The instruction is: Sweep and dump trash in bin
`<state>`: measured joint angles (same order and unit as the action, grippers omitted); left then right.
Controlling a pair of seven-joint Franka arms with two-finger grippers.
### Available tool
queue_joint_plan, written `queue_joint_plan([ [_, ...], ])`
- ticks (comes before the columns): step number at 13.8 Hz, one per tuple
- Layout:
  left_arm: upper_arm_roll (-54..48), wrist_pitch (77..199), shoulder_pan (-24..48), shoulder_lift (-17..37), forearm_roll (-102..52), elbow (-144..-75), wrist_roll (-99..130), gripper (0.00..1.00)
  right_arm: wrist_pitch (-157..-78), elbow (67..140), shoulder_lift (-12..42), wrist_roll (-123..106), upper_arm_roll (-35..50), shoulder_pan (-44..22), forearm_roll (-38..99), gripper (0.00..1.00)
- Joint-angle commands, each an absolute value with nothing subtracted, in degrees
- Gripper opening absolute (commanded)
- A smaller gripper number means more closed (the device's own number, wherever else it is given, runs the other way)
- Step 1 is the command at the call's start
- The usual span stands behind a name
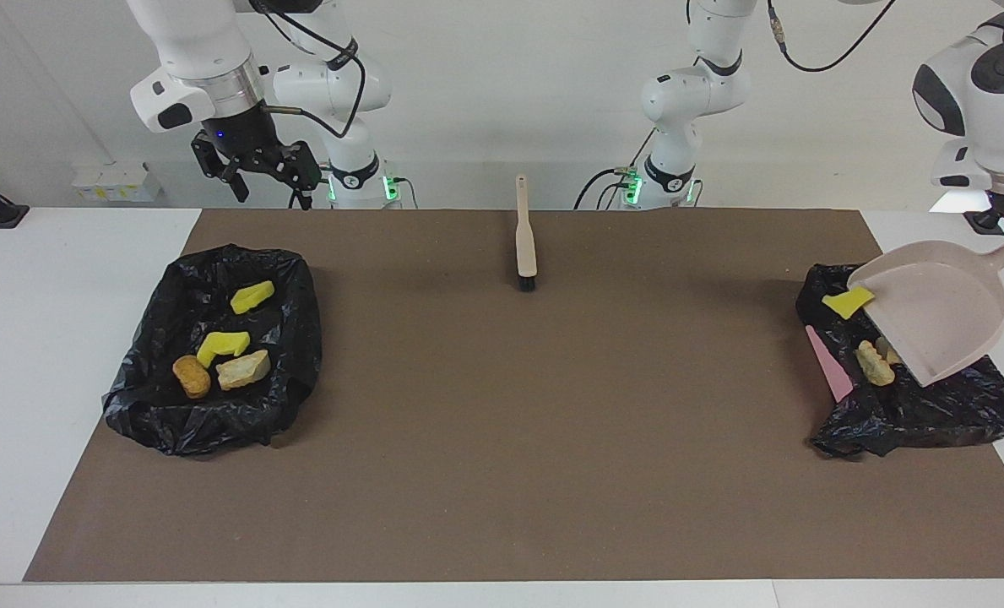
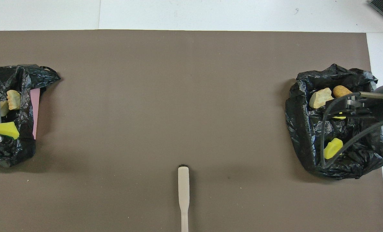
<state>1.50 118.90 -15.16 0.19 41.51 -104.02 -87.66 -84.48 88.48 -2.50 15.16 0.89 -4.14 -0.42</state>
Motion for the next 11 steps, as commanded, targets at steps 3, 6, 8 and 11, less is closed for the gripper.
queue_joint_plan([
  [3, 1.3, 124.2, -19.2, 0.7, 44.4, -105.7, -87.1, 0.0, -83.6, 88.4, -2.7, 13.1, 0.8, -3.6, 0.9, 1.0],
  [6, 1.3, 123.6, -19.4, -0.5, 51.7, -107.7, -86.1, 0.0, -83.7, 88.4, -2.7, 13.0, 0.8, -3.6, 0.9, 1.0],
  [8, 1.4, 123.5, -19.6, -1.6, 55.0, -109.1, -85.3, 0.0, -83.7, 88.4, -2.7, 13.1, 0.8, -3.6, 1.0, 1.0],
  [11, 1.2, 119.6, -18.1, -1.7, 65.2, -108.5, -84.2, 0.0, -83.6, 88.4, -2.7, 13.0, 0.8, -3.6, 1.0, 1.0],
])
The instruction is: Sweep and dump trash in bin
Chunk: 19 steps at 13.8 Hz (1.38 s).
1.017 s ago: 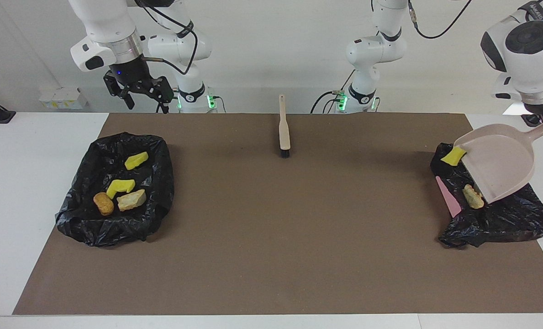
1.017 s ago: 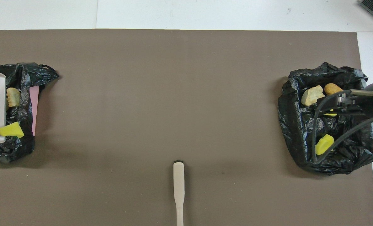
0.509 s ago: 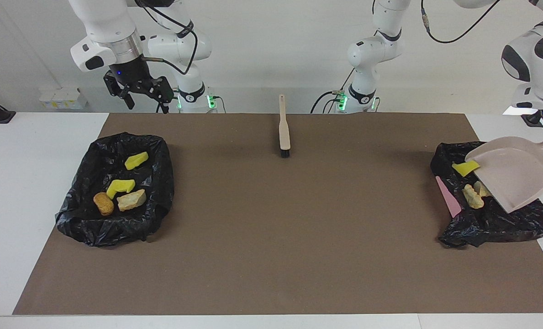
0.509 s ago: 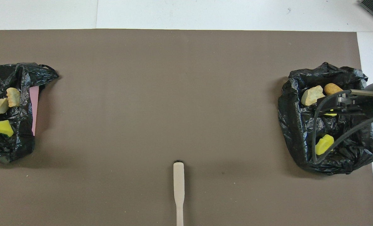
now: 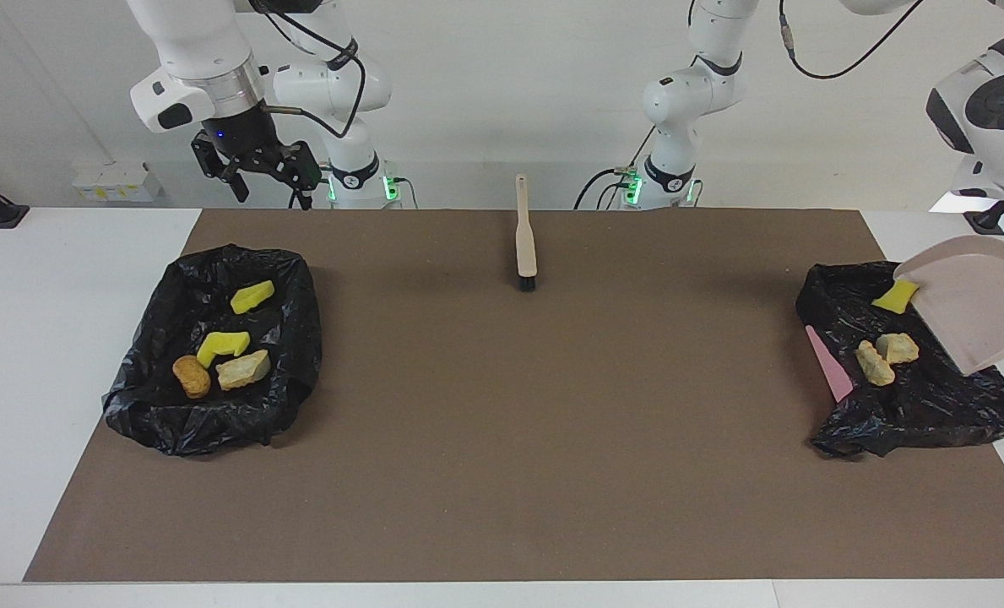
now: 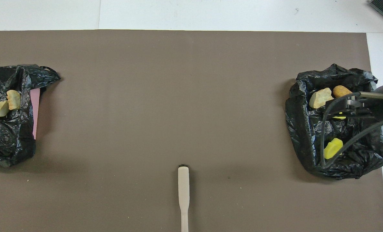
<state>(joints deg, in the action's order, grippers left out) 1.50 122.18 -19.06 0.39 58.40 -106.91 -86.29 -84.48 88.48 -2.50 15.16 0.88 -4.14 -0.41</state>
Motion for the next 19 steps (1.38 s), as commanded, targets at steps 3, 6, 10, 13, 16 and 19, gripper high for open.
queue_joint_plan([
  [3, 0.8, 112.4, -16.9, -3.1, 69.7, -109.2, -75.1, 0.0, -83.6, 88.4, -2.7, 13.0, 0.7, -3.5, 1.0, 1.0],
  [6, 0.8, 110.6, -15.6, -3.5, 70.0, -110.0, -73.5, 0.0, -83.6, 88.4, -2.7, 13.0, 0.7, -3.5, 1.0, 1.0],
  [10, 0.3, 109.1, -13.5, -3.6, 70.8, -110.1, -68.7, 0.0, -83.6, 88.4, -2.7, 13.0, 0.7, -3.5, 1.0, 1.0],
  [13, 0.3, 111.6, -13.4, -2.6, 62.1, -108.9, -69.3, 0.0, -83.5, 88.4, -2.7, 13.0, 0.7, -3.5, 1.0, 1.0],
  [16, 1.0, 124.1, -18.5, -0.7, 60.1, -109.3, -76.5, 0.0, -83.5, 88.4, -2.7, 13.0, 0.7, -3.5, 1.0, 1.0],
  [19, 1.1, 132.4, -24.1, 1.0, 61.2, -108.7, -84.0, 0.0, -83.5, 88.4, -2.7, 13.0, 0.7, -3.5, 1.0, 1.0],
])
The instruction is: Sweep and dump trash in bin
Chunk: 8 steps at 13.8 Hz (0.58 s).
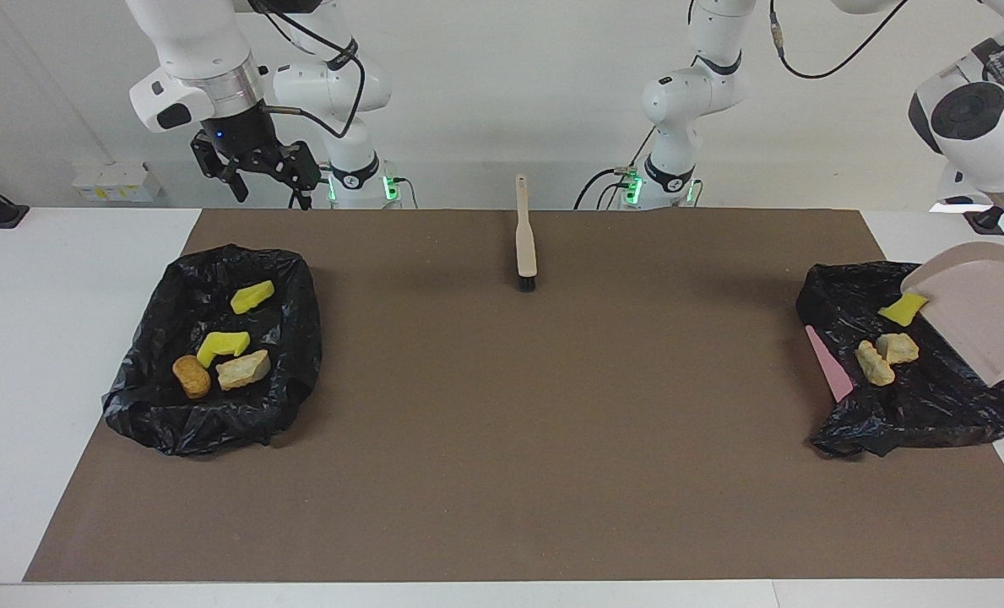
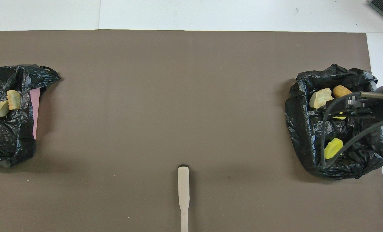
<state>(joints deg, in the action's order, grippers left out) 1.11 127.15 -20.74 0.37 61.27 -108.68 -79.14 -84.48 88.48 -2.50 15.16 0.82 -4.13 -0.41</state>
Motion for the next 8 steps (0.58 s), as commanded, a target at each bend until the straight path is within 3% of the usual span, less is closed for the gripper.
queue_joint_plan([
  [1, 1.2, 133.0, -24.9, 1.1, 63.3, -108.6, -84.3, 0.0, -83.5, 88.4, -2.7, 13.0, 0.7, -3.5, 1.0, 1.0],
  [4, 1.2, 131.9, -24.6, 0.4, 74.7, -108.6, -83.8, 0.0, -83.5, 88.4, -2.7, 13.0, 0.7, -3.5, 1.0, 1.0],
  [8, 1.0, 125.2, -21.8, -0.6, 77.2, -108.6, -81.8, 0.0, -83.6, 88.4, -2.7, 13.0, 0.7, -3.5, 1.0, 1.0],
])
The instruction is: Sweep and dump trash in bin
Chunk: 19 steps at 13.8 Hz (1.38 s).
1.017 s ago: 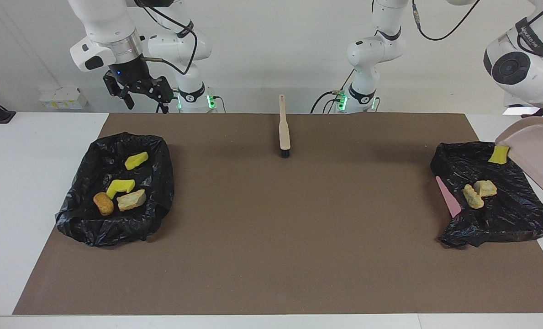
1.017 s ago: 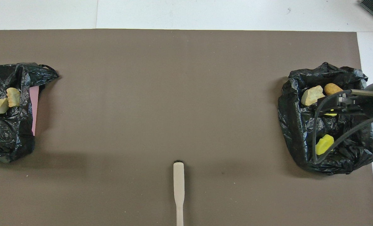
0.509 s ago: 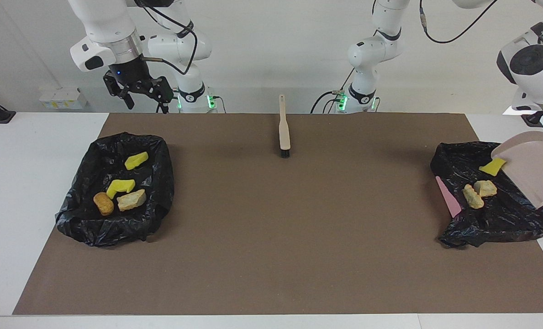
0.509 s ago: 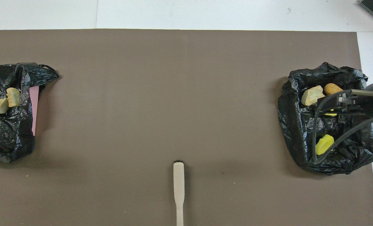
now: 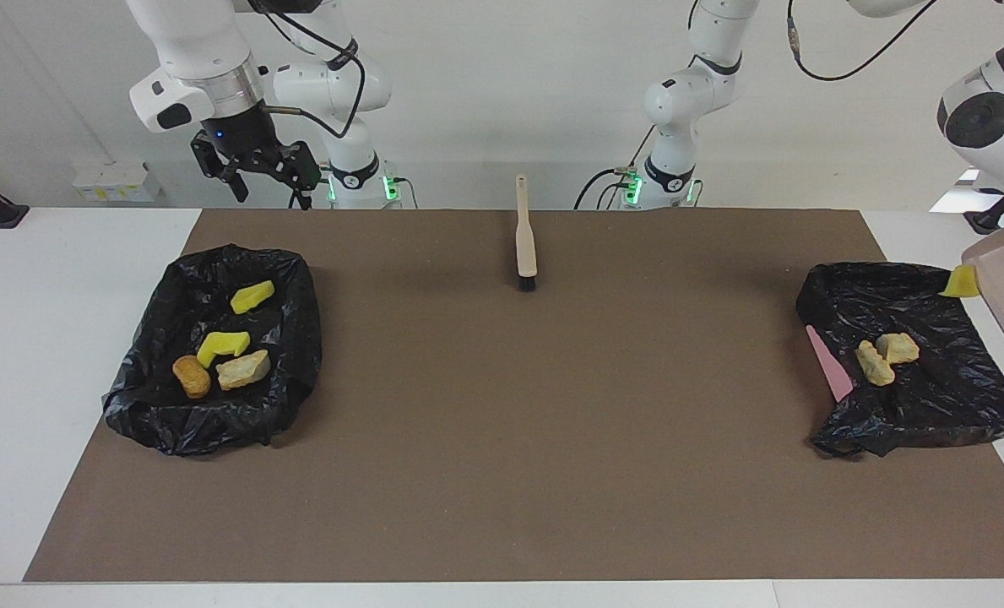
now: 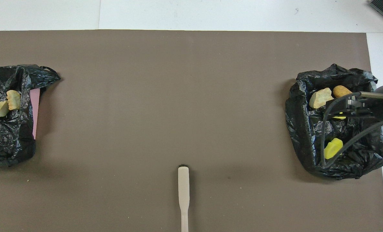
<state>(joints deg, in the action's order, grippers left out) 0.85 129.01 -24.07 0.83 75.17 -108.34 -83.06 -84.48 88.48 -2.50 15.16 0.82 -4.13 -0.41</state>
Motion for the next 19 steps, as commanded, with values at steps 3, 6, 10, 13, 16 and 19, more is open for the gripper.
queue_joint_plan([
  [3, 0.9, 115.6, -16.6, -1.5, 78.7, -109.1, -76.7, 0.0, -83.6, 88.4, -2.7, 13.0, 0.7, -3.5, 1.0, 1.0],
  [6, 0.5, 104.5, -9.0, -1.6, 77.5, -108.9, -71.3, 0.0, -83.6, 88.4, -2.7, 13.0, 0.7, -3.5, 1.0, 1.0],
  [10, 0.4, 98.7, -3.6, -1.7, 68.8, -108.5, -68.2, 0.0, -83.6, 88.4, -2.7, 13.0, 0.6, -3.5, 1.0, 1.0],
  [13, 0.4, 98.8, -1.3, -1.5, 58.2, -108.0, -68.0, 0.0, -83.6, 88.4, -2.7, 13.1, 0.6, -3.5, 1.0, 1.0],
  [16, 0.5, 98.7, 1.9, -0.4, 56.0, -105.4, -67.8, 0.0, -83.6, 88.4, -2.7, 13.2, 0.6, -3.5, 0.9, 1.0],
  [19, 0.1, 98.8, 2.8, -0.7, 57.1, -102.7, -68.7, 0.0, -83.7, 88.4, -2.7, 13.2, 0.6, -3.5, 0.9, 1.0],
])
